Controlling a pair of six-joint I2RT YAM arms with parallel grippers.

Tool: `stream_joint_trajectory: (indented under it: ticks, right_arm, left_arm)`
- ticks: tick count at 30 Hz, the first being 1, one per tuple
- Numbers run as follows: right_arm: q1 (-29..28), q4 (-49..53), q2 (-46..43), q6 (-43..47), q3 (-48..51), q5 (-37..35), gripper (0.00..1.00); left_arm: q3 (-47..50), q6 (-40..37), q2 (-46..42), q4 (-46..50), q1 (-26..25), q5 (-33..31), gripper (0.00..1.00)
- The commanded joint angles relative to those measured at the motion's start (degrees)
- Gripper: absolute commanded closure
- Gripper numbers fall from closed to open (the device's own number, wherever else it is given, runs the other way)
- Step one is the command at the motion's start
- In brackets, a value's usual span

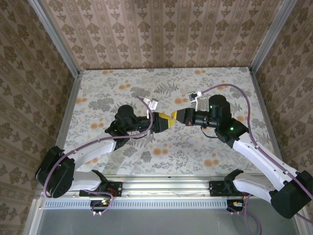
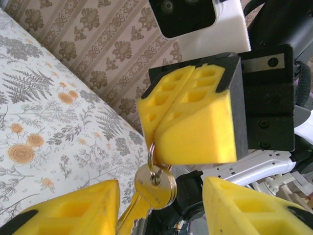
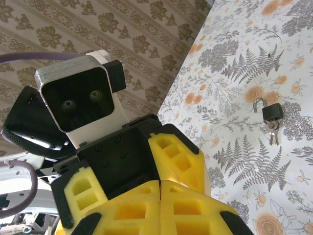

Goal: Unlock with the key

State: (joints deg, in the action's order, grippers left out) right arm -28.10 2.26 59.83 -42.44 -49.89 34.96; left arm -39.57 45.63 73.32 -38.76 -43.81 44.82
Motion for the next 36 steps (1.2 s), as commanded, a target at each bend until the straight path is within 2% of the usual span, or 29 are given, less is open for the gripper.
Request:
stream_joint_trajectory:
  ticks: [1,5,9,11,15,17,23,25,36]
  right_arm:
    - [0.50,-1.25,-1.10,-0.32,0.05,0.55,1.00]
    - [0.50,-2.30,-0.55,-1.13,0.49,0.89,1.00]
    - [0.59,-2.33,-0.33,-1.16,0.76,0.88,1.00]
    - [0.59,-2.30,-0.33,-1.18,0.97,0.57,1.00]
    - [0.59,-2.68,0.09,-1.41,1.24,0.54,1.00]
    - [0.59,-2.71,0.26,-1.42,1.37,0.55,1.00]
    - [0.59,-3.31,0.81,-1.85,2.46,0.56,1.00]
    - [0.59,-3.73,0.81,-2.04,2.77,0.46,1.00]
    - [1.11,-3.92,1.03,-1.73,3.13,0.03,1.00]
  left_arm:
    - [-1.07,-0.79,-2.03,1.44,0.13,0.52,0.46]
    - [-1.26,-0.64,-1.70,1.67,0.13,0.81,0.53]
    - [-1.30,-0.63,-1.25,2.22,0.24,0.76,0.55]
    - [-1.12,-0.67,-1.25,2.52,0.46,0.72,0.62]
    - [-0.77,-0.22,-1.24,2.59,0.83,0.36,0.64]
    - [-0.77,-0.27,-1.36,3.12,1.14,0.38,0.70]
    - [-0.44,-0.90,-1.69,5.67,1.91,0.01,0.78]
    - [-0.33,-0.67,-1.60,5.37,1.89,0.18,0.83]
    - [-0.07,-0.72,-1.51,7.38,2.33,0.80,0.89]
